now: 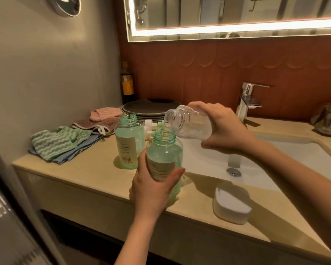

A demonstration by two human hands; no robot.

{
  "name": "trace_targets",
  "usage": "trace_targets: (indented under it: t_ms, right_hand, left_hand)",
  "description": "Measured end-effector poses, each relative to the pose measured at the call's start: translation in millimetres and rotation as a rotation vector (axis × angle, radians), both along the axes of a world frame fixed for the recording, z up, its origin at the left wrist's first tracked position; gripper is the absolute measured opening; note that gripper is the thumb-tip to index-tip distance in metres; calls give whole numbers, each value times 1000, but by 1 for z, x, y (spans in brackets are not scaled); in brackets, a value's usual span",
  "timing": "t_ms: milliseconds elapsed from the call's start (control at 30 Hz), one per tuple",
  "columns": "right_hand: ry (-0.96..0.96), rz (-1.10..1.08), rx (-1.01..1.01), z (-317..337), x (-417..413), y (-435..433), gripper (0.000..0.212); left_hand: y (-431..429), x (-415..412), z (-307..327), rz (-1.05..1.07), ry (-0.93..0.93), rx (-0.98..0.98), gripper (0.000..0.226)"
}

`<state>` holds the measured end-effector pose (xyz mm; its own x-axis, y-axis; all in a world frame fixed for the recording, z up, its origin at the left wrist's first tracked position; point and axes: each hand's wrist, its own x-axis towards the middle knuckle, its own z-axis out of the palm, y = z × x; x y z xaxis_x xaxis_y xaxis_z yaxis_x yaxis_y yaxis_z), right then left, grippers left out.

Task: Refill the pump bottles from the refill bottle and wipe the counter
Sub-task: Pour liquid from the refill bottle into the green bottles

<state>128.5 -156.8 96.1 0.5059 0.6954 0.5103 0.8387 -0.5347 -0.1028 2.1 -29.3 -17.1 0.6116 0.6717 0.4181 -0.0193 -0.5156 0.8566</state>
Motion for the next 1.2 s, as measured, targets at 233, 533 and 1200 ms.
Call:
trace_targets:
  t_ms: [233,533,1200]
  right_hand:
    - [297,59,228,-26,1,2,94]
    - [535,79,496,-28,-11,-5,90]
    - [729,209,423,-41,-49,-30,91]
  left_hand:
    - [-2,1,-1,29,34,15,103]
    - [0,9,-6,156,53,31,104]
    - [-61,1,9,-252,-213,166,107]
